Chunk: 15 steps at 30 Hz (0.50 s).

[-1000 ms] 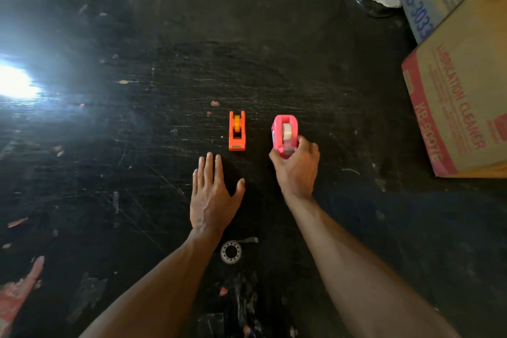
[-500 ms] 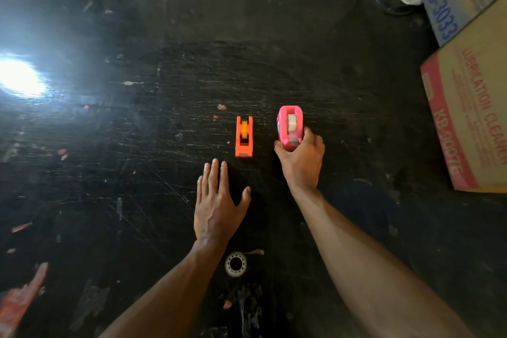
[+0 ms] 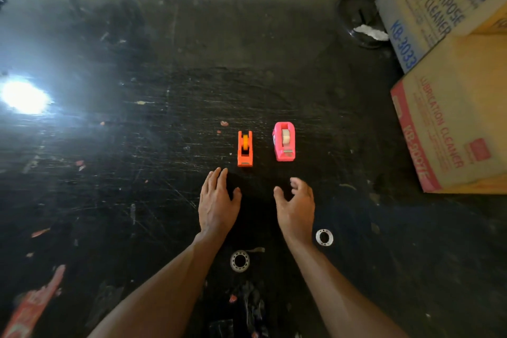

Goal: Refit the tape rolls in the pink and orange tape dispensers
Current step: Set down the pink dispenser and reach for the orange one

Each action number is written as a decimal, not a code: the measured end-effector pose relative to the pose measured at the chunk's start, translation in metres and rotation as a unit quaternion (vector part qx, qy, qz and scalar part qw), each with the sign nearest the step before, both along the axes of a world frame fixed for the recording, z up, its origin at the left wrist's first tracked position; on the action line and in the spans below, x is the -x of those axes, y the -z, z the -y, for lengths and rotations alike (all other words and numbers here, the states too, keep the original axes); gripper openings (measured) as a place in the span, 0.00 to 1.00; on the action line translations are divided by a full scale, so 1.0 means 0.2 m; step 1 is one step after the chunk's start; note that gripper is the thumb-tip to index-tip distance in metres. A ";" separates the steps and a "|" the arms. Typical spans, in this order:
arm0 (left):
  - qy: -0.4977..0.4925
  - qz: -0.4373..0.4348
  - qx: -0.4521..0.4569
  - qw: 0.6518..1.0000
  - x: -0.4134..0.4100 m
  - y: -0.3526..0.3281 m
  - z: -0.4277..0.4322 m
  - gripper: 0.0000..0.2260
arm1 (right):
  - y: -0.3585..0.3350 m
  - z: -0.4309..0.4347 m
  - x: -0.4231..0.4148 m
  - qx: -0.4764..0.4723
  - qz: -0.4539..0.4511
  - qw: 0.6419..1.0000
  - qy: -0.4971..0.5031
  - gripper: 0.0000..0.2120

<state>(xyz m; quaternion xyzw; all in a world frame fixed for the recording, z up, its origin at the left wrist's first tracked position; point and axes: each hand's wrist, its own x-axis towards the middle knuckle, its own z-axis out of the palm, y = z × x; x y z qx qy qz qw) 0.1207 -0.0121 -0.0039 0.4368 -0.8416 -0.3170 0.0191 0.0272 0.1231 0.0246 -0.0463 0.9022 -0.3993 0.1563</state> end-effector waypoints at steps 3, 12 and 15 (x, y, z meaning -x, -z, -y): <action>-0.054 -0.031 -0.061 0.996 0.06 -0.09 0.08 0.27 | -0.03 0.04 -0.01 0.002 0.015 0.998 -0.053 0.19; -0.056 -0.090 -0.218 0.970 0.28 -0.16 0.35 0.21 | -0.05 0.37 0.20 -0.002 0.054 0.989 -0.134 0.17; -0.069 -0.094 -0.246 0.962 0.31 -0.13 0.38 0.22 | -0.03 0.46 0.26 -0.003 0.063 0.988 -0.138 0.18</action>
